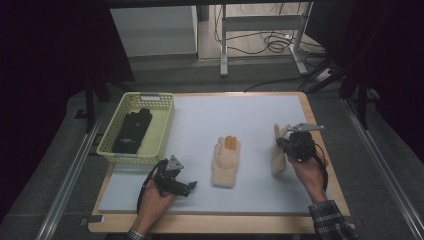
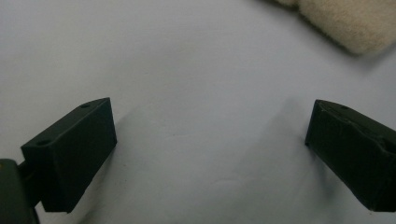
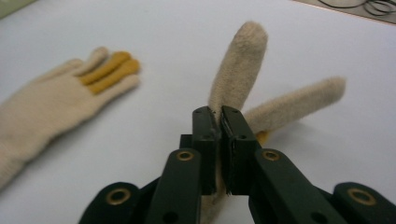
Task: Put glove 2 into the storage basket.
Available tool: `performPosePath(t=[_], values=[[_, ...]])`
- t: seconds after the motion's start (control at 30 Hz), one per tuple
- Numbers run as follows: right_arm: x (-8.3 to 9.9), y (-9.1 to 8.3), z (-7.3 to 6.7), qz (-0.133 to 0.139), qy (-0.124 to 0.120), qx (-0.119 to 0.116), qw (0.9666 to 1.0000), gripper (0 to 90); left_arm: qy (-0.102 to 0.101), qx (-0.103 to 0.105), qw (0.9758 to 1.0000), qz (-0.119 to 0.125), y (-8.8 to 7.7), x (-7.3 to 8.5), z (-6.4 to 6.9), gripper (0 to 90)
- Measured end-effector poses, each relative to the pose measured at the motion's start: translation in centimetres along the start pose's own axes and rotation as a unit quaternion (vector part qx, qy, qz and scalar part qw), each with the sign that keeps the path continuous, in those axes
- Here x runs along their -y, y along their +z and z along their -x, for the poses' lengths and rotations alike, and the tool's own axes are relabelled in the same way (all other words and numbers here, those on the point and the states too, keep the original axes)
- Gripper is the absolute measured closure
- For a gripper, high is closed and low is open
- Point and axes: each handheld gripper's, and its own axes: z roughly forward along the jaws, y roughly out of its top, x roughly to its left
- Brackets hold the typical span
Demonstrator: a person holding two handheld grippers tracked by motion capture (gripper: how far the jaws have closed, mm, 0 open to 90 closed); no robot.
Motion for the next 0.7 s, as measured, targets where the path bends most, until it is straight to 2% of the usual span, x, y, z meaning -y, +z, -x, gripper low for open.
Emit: performPosePath(t=[0.13,0.3,0.47,0.57,0.7], values=[[-1.1,1.9,-1.8,-0.001,-0.007,-0.025,0.9997,70.6,0.000,0.000,1.0000,0.000,0.0,0.0,0.0,1.8],[-1.7,3.1,-2.9,-0.003,-0.023,-0.029,0.9993,65.0,-0.002,0.000,1.0000,0.002,0.0,0.0,0.0,1.8],[-1.1,3.2,-2.0,-0.007,-0.016,-0.025,0.9995,61.8,-0.001,0.000,1.0000,0.001,0.0,0.0,0.0,1.8],[-0.3,3.2,-1.1,-0.010,-0.010,-0.025,0.9996,56.7,-0.001,0.000,1.0000,0.001,0.0,0.0,0.0,1.8],[0.6,3.5,-0.5,-0.016,-0.011,-0.029,0.9994,50.6,0.000,0.000,1.0000,0.000,0.0,0.0,0.0,1.8]])
